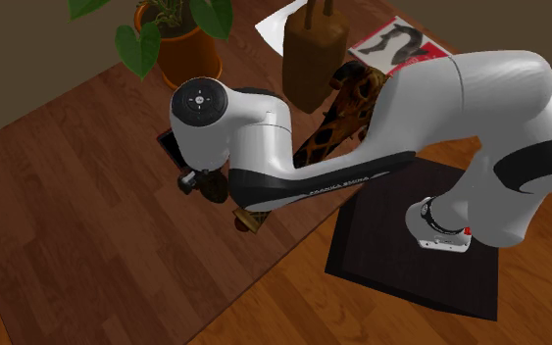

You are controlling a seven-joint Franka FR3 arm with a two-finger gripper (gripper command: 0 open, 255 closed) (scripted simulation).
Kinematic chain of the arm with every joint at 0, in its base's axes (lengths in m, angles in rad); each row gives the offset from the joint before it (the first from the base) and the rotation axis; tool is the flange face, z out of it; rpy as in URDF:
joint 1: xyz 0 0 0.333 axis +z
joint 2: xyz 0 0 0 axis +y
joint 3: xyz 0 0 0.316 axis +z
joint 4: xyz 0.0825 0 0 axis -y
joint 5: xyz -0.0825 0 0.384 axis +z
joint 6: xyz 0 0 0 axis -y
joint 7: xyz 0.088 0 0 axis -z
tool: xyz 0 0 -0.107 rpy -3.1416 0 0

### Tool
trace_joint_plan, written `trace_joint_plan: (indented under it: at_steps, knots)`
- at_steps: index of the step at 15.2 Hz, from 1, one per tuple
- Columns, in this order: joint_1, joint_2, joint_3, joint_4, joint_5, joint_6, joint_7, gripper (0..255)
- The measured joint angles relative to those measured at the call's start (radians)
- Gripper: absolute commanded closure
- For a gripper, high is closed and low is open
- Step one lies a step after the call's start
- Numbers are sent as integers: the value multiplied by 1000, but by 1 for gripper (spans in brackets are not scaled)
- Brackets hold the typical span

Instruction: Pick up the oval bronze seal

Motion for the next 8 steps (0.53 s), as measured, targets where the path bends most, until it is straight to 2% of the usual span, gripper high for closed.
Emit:
trace_joint_plan:
  at_steps: [2,8]
  knots:
    - [8,37,-4,28,-14,9,15,0]
    - [6,49,-9,-28,-25,78,29,0]
